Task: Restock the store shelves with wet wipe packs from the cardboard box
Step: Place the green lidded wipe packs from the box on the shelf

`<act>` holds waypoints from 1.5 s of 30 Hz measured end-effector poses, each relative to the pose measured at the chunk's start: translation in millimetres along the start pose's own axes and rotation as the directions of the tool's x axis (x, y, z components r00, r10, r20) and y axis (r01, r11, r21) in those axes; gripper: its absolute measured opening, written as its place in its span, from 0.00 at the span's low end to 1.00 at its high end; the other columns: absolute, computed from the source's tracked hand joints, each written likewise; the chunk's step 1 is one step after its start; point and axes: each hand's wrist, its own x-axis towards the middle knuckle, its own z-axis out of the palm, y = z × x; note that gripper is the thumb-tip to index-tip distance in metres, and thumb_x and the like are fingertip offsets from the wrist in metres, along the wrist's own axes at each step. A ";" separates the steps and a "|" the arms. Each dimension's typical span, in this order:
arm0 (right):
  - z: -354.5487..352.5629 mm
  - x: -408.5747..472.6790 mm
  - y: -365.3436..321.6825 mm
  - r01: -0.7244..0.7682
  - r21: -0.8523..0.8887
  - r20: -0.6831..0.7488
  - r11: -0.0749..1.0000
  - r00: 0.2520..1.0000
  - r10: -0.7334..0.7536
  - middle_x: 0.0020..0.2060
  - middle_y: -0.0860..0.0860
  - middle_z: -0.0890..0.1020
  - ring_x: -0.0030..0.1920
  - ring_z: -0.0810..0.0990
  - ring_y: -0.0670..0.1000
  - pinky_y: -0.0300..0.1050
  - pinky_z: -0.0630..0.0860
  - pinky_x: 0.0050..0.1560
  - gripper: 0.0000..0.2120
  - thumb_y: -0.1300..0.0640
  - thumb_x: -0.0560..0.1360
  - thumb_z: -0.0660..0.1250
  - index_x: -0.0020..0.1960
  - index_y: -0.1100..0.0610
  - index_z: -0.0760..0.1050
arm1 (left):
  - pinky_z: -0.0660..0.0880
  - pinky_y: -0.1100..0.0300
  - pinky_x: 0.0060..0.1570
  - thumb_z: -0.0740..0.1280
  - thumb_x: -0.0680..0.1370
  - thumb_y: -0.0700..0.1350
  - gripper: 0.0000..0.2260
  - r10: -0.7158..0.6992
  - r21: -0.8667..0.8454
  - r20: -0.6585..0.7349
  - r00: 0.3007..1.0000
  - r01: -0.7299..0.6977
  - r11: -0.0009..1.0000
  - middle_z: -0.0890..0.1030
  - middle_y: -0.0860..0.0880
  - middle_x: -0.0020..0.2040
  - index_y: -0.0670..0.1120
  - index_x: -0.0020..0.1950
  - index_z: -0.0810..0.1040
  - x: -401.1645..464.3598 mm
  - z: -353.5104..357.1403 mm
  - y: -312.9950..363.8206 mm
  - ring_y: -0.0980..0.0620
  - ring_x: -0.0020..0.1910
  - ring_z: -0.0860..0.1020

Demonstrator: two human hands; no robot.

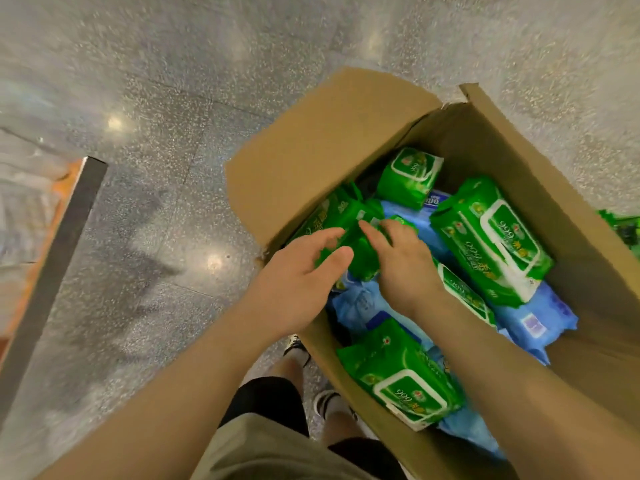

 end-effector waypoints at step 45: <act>-100.1 63.0 16.7 -0.408 0.801 -0.003 0.438 0.729 0.684 0.46 0.50 0.81 0.43 0.80 0.50 0.45 0.79 0.45 0.09 0.52 0.78 0.67 0.57 0.54 0.76 | 0.80 0.39 0.58 0.81 0.65 0.45 0.33 -0.095 -0.689 0.295 0.951 0.281 0.669 0.86 0.43 0.56 0.46 0.67 0.74 21.3 -2.3 -3.0 0.41 0.54 0.85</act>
